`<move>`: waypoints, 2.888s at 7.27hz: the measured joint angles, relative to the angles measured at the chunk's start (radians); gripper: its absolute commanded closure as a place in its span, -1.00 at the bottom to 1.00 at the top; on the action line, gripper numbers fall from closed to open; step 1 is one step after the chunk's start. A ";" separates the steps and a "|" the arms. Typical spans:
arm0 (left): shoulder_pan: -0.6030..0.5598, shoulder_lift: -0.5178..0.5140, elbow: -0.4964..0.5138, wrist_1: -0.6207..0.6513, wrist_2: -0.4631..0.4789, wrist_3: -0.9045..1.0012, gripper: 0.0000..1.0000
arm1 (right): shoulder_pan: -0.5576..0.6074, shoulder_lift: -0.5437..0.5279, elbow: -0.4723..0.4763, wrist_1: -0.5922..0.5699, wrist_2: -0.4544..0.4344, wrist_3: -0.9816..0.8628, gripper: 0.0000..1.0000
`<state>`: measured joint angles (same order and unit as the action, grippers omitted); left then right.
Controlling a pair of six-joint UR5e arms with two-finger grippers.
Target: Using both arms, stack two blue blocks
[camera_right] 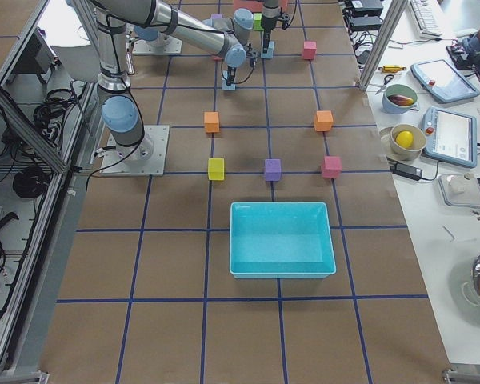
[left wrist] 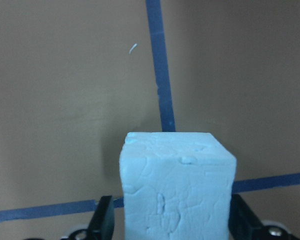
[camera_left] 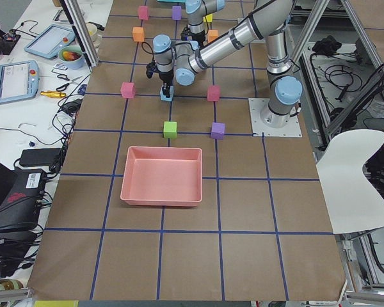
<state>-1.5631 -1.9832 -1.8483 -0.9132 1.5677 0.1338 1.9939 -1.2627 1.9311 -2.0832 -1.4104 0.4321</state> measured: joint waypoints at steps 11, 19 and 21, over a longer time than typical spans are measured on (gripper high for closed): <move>-0.082 0.154 0.007 -0.081 0.008 -0.075 0.39 | -0.039 -0.053 -0.025 0.024 0.025 0.002 -1.00; -0.383 0.288 -0.135 -0.112 -0.092 -0.476 0.50 | -0.352 -0.197 -0.348 0.496 -0.162 -0.383 -1.00; -0.455 0.278 -0.128 -0.114 -0.107 -0.547 0.50 | -0.418 -0.215 -0.351 0.506 -0.180 -0.424 -1.00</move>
<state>-2.0181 -1.7054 -1.9761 -1.0272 1.4610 -0.4136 1.5763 -1.4780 1.5796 -1.5777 -1.5909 0.0084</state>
